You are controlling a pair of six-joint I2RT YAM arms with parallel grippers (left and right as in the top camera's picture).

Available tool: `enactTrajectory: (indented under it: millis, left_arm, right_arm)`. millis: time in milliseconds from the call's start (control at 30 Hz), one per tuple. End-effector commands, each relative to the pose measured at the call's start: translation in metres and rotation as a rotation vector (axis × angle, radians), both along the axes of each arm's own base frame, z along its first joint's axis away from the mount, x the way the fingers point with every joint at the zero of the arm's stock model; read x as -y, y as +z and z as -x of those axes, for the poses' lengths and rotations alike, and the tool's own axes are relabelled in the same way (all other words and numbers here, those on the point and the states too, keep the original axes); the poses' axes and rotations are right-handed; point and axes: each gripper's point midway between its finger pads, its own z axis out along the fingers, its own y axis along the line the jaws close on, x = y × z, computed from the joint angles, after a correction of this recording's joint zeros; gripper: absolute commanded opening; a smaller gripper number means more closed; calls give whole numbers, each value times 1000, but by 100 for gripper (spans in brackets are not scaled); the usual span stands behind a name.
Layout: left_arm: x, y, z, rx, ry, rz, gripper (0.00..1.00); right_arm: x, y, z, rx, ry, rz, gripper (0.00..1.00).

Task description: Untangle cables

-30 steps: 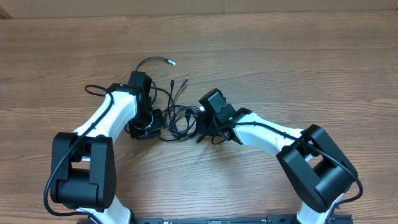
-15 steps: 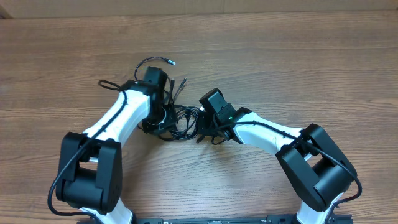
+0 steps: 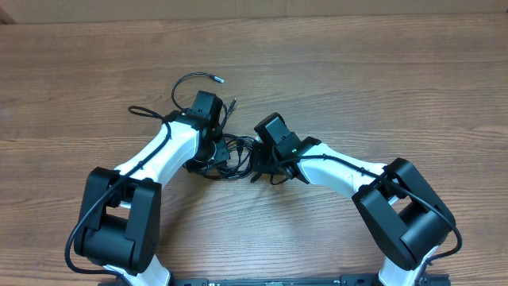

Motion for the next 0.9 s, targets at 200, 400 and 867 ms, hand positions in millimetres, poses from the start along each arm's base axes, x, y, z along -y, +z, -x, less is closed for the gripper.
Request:
enactTrajectory:
  millis: [200,400,867]
  left_arm:
    - [-2,-9,4,0,11,-15,4]
    - [5,16,-3,-6,-71,100,4]
    - [-2,59,-5,-16,-117,458,4]
  right_arm:
    - [1,-9,2,-18,9,18,10]
    - [5,-10,-1,-6,-3,39,11]
    - [5,-10,-1,-7,-3,40,9]
